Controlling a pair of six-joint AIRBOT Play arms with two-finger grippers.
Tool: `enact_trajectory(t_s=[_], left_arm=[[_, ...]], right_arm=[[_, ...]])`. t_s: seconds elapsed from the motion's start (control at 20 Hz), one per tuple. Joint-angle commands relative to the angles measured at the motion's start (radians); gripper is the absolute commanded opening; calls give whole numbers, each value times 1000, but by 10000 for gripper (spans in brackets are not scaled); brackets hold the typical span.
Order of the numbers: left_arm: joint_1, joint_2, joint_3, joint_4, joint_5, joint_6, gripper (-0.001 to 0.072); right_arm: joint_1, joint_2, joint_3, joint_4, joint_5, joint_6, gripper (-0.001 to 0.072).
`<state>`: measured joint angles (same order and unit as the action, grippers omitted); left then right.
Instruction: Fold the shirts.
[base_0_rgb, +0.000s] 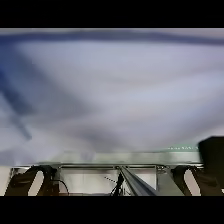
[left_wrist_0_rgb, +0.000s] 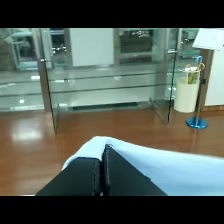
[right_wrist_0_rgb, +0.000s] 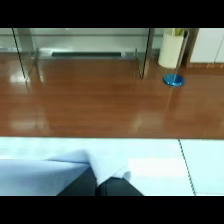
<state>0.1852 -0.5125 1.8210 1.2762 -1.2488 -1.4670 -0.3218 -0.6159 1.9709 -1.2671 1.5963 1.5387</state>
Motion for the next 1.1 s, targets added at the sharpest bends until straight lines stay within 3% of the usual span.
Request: enact_trajectory(t_s=[0.0, 0.2, 0.4, 0.5, 0.65, 0.8, 1.05], left_arm=[[-78, 27, -111, 97, -36, -31, 20], [-80, -7, -445, 93, 18, -71, 20], [-80, -142, -767, 17, 306, -72, 20], [-86, -280, -823, -71, 433, -71, 20], [-134, -507, -823, -95, 651, -72, 20], [-171, -700, -798, -188, 859, -72, 20], [-179, -914, -712, -402, 877, -72, 21]], right_arm=[[1, 19, -96, 11, 56, 16, 16], [1, 19, -423, 121, -30, -38, 16], [1, -78, -750, 164, -283, -90, 16], [2, -201, -828, 271, -397, -148, 16], [2, -442, -826, 426, -516, -244, 16], [3, -700, -736, 483, -627, -256, 16], [69, -1058, -471, 483, -650, -226, 16]])
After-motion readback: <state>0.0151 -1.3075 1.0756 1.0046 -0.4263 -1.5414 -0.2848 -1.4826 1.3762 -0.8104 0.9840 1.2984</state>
